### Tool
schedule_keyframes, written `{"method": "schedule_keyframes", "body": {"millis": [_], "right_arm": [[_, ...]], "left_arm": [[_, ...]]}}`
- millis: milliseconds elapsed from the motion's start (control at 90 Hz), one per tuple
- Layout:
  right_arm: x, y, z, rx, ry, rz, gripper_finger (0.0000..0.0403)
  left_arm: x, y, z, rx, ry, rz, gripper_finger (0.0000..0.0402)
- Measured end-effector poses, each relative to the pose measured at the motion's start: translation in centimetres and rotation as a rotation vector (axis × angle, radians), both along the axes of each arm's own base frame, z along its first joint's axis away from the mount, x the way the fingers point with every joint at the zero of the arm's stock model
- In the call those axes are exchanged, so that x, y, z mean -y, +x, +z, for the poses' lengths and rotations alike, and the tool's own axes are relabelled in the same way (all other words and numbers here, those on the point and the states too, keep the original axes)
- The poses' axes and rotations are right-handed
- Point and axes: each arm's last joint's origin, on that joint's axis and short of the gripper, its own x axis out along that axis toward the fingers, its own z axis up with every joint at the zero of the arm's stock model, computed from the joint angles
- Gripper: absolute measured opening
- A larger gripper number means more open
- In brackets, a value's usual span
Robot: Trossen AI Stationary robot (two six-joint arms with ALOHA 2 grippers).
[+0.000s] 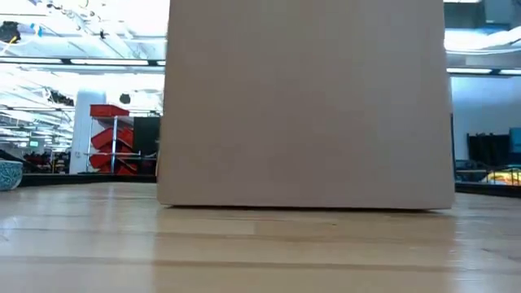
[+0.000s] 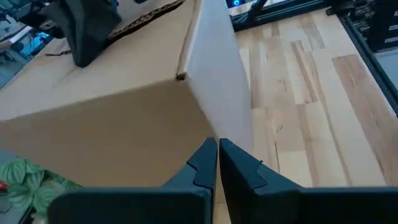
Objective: Wrap mug
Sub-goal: Close the cardboard box, then return to Home Position
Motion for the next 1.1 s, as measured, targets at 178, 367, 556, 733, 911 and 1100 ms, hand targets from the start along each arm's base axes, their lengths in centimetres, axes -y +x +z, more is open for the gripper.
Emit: {"method": "schedule_keyframes", "body": {"millis": [178, 367, 556, 733, 911, 1100], "right_arm": [[0.0, 0.0, 0.5, 0.044, -0.026, 0.013, 0.0], [0.2, -1.0, 2.5, 0.138, -0.04, 0.007, 0.0], [-0.1, -3.1, 5.4, 0.232, -0.047, 0.009, 0.0], [-0.3, -6.5, 8.5, 0.307, -0.048, 0.007, 0.0], [-0.7, -11.1, 10.6, 0.29, -0.039, 0.002, 0.0], [-1.6, -15.3, 10.8, 0.224, 0.006, 0.005, 0.0]], "left_arm": [[-0.1, -0.3, -0.2, 0.004, -0.002, 0.022, 0.0], [-0.1, -0.5, -0.1, 0.032, 0.019, 0.04, 0.0], [-1.1, -1.2, 0.6, 0.127, 0.002, 0.134, 0.0], [-3.9, -3.3, 3.2, 0.247, -0.106, 0.204, 0.0], [-7.4, -6.0, 5.4, 0.315, -0.166, 0.233, 0.0], [-10.6, -8.5, 6.1, 0.325, -0.208, 0.265, 0.0]]}}
